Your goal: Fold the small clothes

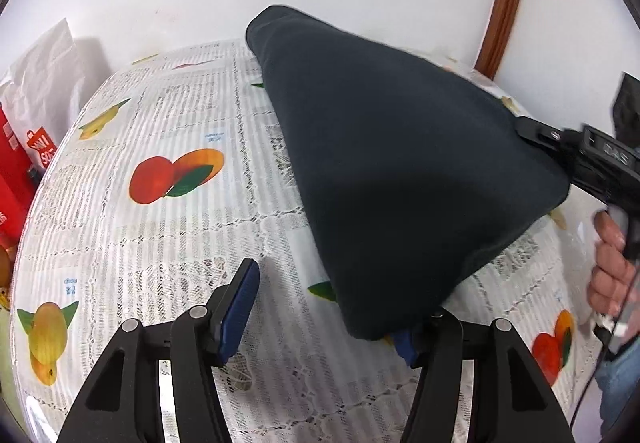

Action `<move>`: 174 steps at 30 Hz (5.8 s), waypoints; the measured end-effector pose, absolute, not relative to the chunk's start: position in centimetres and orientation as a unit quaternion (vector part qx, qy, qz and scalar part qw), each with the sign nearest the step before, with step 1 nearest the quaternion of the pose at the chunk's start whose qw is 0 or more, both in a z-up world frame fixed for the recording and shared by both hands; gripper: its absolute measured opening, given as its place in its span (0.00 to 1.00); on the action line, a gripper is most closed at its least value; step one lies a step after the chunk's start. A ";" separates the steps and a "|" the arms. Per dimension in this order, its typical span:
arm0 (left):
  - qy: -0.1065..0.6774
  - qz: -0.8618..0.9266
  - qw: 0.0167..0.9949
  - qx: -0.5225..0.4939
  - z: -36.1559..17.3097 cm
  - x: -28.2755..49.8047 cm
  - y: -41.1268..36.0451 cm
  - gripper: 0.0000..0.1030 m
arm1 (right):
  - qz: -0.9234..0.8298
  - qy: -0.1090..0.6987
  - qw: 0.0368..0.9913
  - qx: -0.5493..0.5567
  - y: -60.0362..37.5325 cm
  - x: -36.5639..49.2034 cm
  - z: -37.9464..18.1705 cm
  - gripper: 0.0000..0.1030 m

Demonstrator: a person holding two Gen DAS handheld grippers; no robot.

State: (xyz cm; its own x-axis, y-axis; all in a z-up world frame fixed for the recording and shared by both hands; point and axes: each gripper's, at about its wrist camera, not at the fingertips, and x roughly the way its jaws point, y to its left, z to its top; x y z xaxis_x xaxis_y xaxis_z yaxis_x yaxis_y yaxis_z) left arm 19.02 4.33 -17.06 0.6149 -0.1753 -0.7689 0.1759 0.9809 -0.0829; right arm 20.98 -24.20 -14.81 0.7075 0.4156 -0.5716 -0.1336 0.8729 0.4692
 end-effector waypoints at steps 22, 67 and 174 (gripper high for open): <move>0.440 -0.077 0.894 0.031 -16.7 20.6 0.9 0.63 | 0.151 0.218 0.949 0.172 -26.8 19.6 -8.7 0.09; 0.447 -0.074 0.891 0.014 -17.1 20.6 1.2 0.68 | 0.132 0.312 0.937 0.082 -30.2 16.9 -12.0 0.03; 0.414 -0.069 0.908 0.003 -10.2 19.3 2.3 0.65 | 0.069 0.366 0.928 0.015 -29.1 19.3 -8.2 0.19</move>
